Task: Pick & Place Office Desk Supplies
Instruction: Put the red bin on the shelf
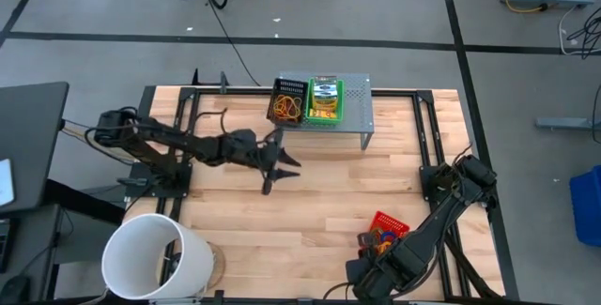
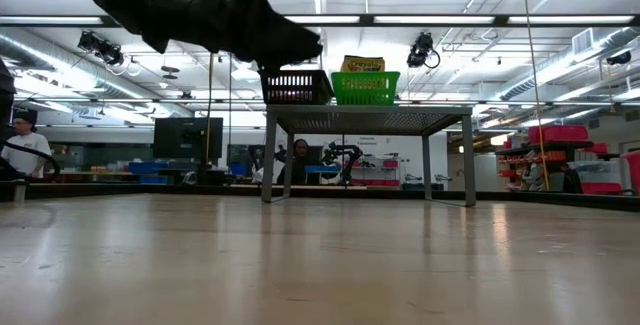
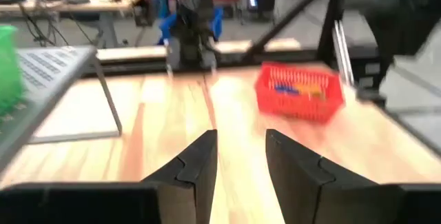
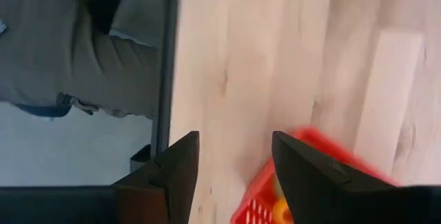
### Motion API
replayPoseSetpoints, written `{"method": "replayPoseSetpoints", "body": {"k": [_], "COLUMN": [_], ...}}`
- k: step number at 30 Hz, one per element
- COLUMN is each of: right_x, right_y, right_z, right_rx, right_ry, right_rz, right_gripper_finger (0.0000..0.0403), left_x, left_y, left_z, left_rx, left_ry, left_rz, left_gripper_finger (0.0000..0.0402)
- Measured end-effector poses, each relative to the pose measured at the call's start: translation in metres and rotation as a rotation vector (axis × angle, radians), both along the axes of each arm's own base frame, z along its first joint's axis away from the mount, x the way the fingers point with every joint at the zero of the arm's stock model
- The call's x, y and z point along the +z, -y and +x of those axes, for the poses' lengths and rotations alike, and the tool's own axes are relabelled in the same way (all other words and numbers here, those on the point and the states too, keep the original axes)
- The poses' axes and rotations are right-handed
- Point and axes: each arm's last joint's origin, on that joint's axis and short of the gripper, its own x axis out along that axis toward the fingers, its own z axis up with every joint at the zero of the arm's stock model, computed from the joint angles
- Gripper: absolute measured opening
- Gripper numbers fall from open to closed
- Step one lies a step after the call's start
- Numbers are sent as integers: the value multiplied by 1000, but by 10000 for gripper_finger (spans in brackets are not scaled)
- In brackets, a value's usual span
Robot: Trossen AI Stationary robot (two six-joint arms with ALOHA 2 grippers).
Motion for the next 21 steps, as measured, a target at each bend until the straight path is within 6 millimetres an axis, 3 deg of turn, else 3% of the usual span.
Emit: {"method": "replayPoseSetpoints", "body": {"k": [6, 12, 21], "right_x": [-4, -39, -73], "right_y": [1, -4, 11], "right_z": [-6, -8, -19], "right_rx": [-118, -184, -331], "right_ry": [-97, -149, -217], "right_rz": [25, 121, 8], "right_gripper_finger": [190, 190, 190], "left_x": [-8, -15, -19], "left_y": [17, 33, 47], "left_z": [2, 5, 4], "left_rx": [-2, -73, -94], "left_ry": [-35, -30, -46], "left_rz": [100, 114, 145], "left_gripper_finger": [129, 129, 129]}}
